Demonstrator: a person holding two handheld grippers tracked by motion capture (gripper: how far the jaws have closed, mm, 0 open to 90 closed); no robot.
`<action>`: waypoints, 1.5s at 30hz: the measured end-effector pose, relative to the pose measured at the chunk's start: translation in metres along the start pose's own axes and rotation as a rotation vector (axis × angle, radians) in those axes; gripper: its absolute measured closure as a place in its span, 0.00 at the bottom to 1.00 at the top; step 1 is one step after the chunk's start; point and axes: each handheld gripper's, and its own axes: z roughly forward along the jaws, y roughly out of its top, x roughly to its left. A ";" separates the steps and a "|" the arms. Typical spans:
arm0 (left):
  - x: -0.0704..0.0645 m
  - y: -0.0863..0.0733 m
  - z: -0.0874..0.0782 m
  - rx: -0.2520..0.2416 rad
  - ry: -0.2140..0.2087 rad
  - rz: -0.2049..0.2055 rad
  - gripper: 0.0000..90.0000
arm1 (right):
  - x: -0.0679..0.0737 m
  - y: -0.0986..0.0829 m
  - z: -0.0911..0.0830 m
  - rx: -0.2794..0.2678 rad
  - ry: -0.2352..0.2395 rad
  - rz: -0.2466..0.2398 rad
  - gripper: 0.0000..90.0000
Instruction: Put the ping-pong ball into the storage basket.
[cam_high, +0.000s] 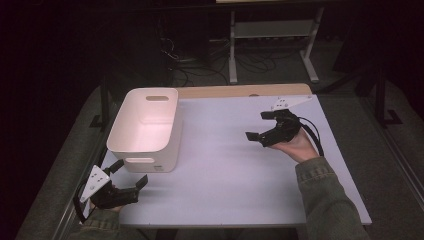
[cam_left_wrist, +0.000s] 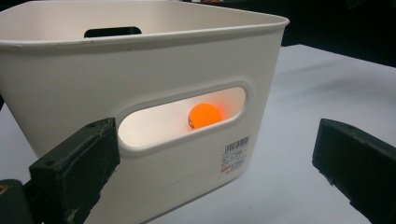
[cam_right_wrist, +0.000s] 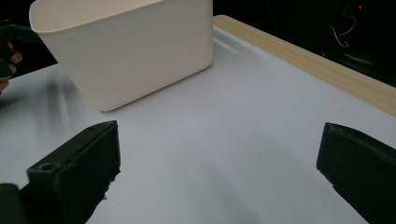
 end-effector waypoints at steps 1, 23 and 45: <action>0.000 0.000 0.000 0.000 0.000 0.000 0.00 | 0.000 -0.002 -0.001 0.002 -0.003 0.002 0.00; 0.000 -0.001 0.002 0.010 -0.001 0.007 0.00 | -0.004 -0.043 -0.031 -0.030 -0.066 0.050 0.00; -0.001 0.000 0.002 0.009 -0.007 0.012 0.00 | -0.002 -0.092 -0.053 -0.090 -0.157 0.087 0.00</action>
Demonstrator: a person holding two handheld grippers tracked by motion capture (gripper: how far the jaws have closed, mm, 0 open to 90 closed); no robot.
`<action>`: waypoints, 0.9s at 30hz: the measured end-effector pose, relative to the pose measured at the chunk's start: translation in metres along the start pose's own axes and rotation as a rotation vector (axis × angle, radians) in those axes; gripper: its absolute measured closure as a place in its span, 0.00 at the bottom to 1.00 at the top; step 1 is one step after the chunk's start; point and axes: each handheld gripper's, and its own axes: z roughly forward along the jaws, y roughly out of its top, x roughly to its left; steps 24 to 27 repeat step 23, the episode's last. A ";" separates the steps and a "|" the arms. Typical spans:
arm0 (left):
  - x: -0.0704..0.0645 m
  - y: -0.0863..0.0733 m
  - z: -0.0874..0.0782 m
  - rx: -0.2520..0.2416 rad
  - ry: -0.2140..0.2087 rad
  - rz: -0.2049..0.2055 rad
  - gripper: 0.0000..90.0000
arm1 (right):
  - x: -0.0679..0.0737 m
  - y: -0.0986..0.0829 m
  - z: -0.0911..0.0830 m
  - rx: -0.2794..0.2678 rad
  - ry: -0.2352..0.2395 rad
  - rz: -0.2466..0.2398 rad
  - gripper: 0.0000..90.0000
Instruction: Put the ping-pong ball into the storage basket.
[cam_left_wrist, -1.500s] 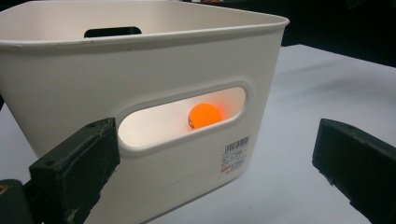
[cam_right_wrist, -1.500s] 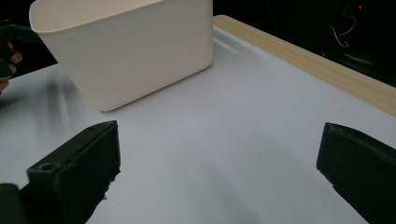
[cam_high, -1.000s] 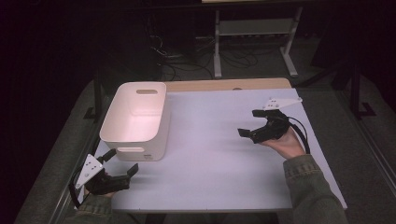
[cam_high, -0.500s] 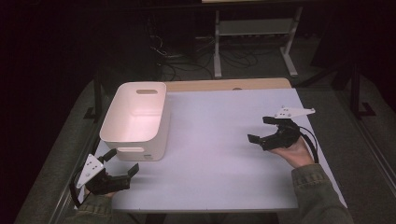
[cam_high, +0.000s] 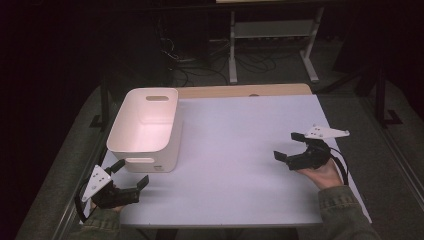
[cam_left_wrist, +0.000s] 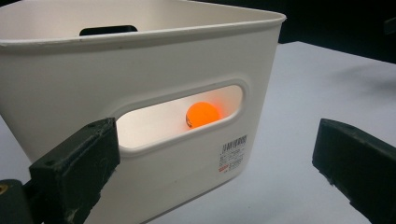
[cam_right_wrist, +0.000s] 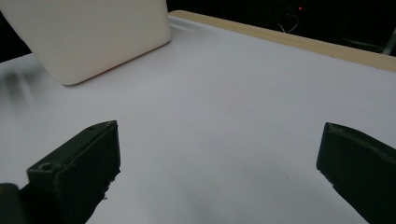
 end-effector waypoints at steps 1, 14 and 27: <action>0.000 0.000 0.000 0.000 0.000 0.000 0.00 | 0.000 -0.002 -0.001 0.001 0.000 0.003 0.00; 0.000 0.000 0.000 0.002 0.003 -0.001 0.00 | 0.001 -0.022 -0.019 -0.050 -0.037 0.019 0.00; 0.000 0.000 0.000 0.000 0.004 -0.003 0.00 | 0.002 -0.031 -0.029 -0.082 -0.053 0.027 0.00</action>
